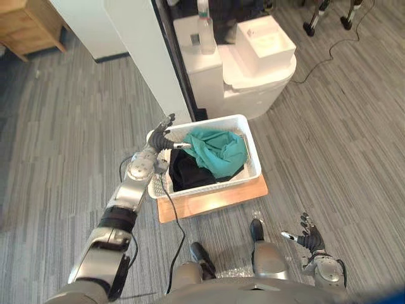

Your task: Tidy the bed and pick cloth on bed and put in laundry

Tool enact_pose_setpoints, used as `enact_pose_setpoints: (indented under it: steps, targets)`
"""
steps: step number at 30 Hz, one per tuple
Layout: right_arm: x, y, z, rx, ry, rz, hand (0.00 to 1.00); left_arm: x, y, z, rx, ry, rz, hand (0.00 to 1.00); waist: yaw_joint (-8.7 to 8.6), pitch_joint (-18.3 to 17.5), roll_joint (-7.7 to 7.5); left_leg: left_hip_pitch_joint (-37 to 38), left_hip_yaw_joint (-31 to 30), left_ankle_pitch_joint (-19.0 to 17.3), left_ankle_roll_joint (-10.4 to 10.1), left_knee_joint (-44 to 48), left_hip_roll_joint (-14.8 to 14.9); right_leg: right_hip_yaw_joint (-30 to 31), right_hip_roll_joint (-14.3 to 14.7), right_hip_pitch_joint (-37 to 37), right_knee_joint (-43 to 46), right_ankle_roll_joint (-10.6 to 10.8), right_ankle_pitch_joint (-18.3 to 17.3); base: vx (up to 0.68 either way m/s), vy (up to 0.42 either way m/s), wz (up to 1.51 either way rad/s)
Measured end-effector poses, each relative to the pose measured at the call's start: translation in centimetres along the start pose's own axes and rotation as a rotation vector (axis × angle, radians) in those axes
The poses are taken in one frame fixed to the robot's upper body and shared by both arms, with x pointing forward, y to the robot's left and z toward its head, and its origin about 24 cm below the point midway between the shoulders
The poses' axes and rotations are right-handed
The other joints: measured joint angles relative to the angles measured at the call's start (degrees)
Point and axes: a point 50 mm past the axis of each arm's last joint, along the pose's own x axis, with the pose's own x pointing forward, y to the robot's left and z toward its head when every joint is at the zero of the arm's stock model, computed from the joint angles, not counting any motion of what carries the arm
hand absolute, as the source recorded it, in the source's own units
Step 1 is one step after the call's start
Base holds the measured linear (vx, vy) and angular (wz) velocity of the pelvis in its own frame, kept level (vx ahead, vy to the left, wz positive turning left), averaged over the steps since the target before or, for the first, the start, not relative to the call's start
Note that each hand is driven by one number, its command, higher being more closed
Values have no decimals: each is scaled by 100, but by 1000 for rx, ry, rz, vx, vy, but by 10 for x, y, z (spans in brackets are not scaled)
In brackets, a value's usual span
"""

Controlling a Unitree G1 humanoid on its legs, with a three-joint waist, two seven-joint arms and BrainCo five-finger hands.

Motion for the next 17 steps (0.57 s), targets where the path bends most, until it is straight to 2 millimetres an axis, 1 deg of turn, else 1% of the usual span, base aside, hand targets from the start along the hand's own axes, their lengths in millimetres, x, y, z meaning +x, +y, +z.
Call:
enact_pose_setpoints:
  steps: [2,3,5,6,8,9,10,11,12,13,14,15,16,17]
  targets:
    - [-6,-1,-11,14,38,-10,0,-24,-4,-27,-141,53,19,0,102,-177,-5,177,-73,61,-7,-172,-38,-88,3,187,-89,2,-8,18,5,18]
    - [-8,-1,-14,20,51,-14,0,-31,-7,-35,-167,73,21,0,125,-220,-8,207,-111,67,-8,-195,-44,-117,4,240,-115,6,-12,44,-19,25]
    - [-12,-2,-22,43,81,-14,0,-65,-23,-71,-253,191,15,0,261,-354,-49,384,-188,96,-23,-313,-62,-230,9,431,-174,8,-44,30,-20,22]
    - [-14,-1,-24,51,83,-9,0,-74,-28,-80,-279,227,15,0,302,-373,-61,438,-203,98,-26,-336,-64,-257,12,482,-188,7,-51,9,-18,19]
    - [-17,2,-30,120,97,-4,0,-110,-43,-123,-391,416,46,0,423,-408,-116,672,-301,105,-33,-377,-72,-341,16,764,-214,14,-92,10,-18,23]
    - [-18,4,-32,137,104,2,0,-127,-48,-141,-452,499,78,0,467,-428,-135,765,-302,103,-36,-402,-72,-345,19,857,-220,14,-114,-9,-12,14]
    - [-19,6,-34,141,107,9,0,-140,-49,-152,-490,552,107,0,479,-467,-145,814,-308,103,-37,-427,-77,-349,19,898,-222,21,-131,-34,-13,3]
    - [-21,8,-38,146,120,27,0,-173,-55,-175,-555,680,177,0,514,-618,-156,842,-306,113,-48,-487,-89,-349,17,900,-220,23,-151,-35,-11,1]
    - [-22,9,-40,148,127,29,0,-185,-58,-182,-578,721,201,0,542,-652,-159,857,-304,115,-48,-505,-94,-350,14,902,-218,22,-157,-40,-6,-3]
    - [-24,8,-45,156,147,25,0,-203,-63,-192,-603,784,242,0,619,-672,-170,912,-296,121,-50,-533,-106,-350,4,931,-211,28,-177,-45,2,2]
    - [-27,6,-51,168,170,17,0,-220,-68,-199,-625,835,283,0,638,-704,-189,922,-315,119,-52,-541,-118,-373,-11,958,-211,18,-208,-69,2,6]
    - [-29,6,-55,175,186,12,0,-231,-72,-203,-635,869,314,0,647,-724,-197,921,-329,103,-74,-558,-126,-394,-24,964,-217,9,-220,-67,3,9]
    - [-30,5,-57,184,194,11,0,-237,-74,-205,-634,886,327,0,648,-735,-202,921,-333,92,-91,-561,-129,-404,-30,966,-223,1,-227,-63,5,6]
    - [-32,6,-60,196,206,18,0,-246,-79,-207,-604,917,334,0,649,-750,-208,922,-335,90,-95,-562,-130,-407,-34,969,-224,2,-229,-37,5,2]
